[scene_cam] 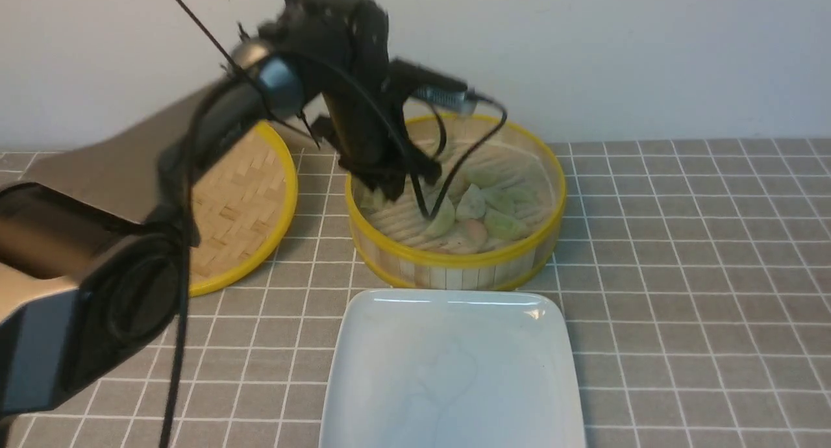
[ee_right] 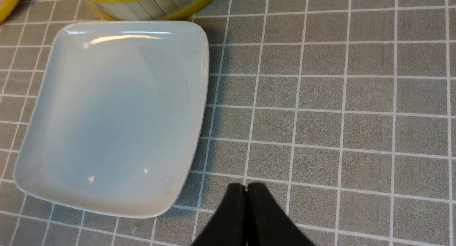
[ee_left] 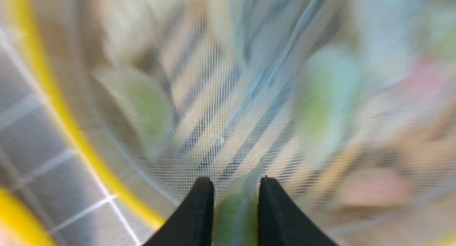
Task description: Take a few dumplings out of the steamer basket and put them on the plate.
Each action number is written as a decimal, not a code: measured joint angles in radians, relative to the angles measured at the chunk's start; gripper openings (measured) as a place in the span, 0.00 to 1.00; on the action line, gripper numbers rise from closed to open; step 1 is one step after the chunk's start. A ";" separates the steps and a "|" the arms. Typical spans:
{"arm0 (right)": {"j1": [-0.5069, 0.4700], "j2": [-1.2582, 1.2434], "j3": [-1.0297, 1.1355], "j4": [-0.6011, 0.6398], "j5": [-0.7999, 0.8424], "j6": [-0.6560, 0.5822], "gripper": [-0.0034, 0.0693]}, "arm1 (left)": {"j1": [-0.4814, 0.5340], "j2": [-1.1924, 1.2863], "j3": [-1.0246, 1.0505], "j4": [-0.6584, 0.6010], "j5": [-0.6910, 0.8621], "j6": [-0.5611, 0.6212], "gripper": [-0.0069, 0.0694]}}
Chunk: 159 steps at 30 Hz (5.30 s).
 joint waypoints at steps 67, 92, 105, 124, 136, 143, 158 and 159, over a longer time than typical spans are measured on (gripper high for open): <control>0.310 1.526 -1.268 -0.156 -0.080 -0.235 0.41 | -0.160 -1.149 0.875 0.010 0.036 -0.182 0.08; 0.341 1.730 -1.405 -0.274 -0.058 -0.273 0.29 | -0.160 -1.187 0.884 0.011 0.037 -0.181 0.08; 0.353 1.530 -1.397 -0.304 0.087 -0.137 0.24 | -0.160 -1.187 0.884 0.030 0.037 -0.177 0.08; 0.599 1.188 -0.746 -0.074 0.072 -0.062 0.24 | -0.160 -1.187 0.884 0.030 0.037 -0.173 0.08; 0.618 1.323 -0.759 -0.130 -0.053 -0.019 0.66 | -0.160 -1.187 0.884 0.029 0.037 -0.173 0.08; 0.618 1.266 -0.888 -0.186 0.060 -0.007 0.50 | -0.160 -1.187 0.884 0.029 0.037 -0.171 0.08; 0.618 0.321 -0.472 -0.236 -0.237 0.093 0.03 | -0.160 -1.187 0.884 0.032 0.026 -0.170 0.08; 0.618 0.278 -0.409 -0.240 -0.281 0.095 0.03 | -0.160 -1.187 0.884 0.032 0.019 -0.170 0.08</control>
